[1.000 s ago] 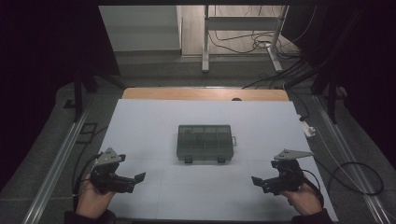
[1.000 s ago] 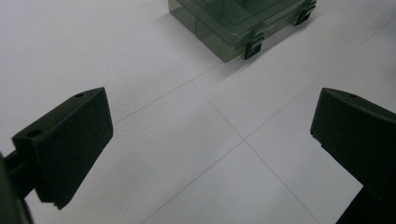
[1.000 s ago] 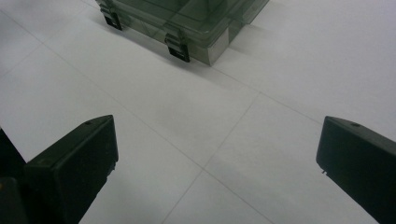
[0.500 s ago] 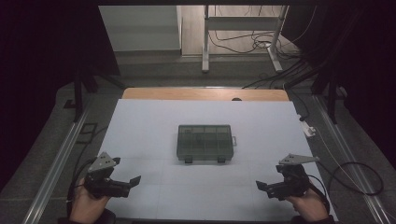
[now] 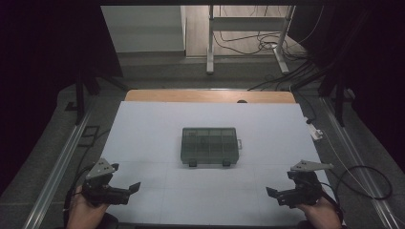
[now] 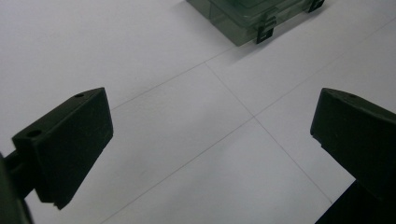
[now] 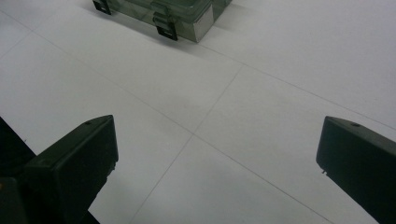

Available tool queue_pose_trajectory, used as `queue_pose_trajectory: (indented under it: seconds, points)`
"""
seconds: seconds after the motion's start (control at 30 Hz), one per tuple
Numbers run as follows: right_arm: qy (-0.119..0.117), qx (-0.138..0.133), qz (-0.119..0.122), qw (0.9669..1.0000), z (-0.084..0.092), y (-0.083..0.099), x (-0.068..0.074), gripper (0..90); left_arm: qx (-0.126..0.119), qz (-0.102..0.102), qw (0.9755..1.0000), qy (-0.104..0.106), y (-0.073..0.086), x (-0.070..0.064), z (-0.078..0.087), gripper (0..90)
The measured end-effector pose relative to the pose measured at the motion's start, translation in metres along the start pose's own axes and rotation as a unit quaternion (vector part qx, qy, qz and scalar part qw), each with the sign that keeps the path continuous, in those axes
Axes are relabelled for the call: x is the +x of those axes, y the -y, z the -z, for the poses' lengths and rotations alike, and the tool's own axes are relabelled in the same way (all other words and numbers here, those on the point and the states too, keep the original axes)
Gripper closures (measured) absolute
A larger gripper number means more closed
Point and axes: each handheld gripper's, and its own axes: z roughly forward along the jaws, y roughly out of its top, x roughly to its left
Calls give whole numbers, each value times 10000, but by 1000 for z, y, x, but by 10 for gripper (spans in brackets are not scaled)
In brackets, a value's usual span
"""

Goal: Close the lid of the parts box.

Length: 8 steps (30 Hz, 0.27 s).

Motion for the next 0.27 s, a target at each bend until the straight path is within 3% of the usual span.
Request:
queue_pose_trajectory:
  seconds: [0.27]
  points:
    - [45,-14,-52,10000,3,2,-1,0,18,21,10000,9,0,-1,1,0]
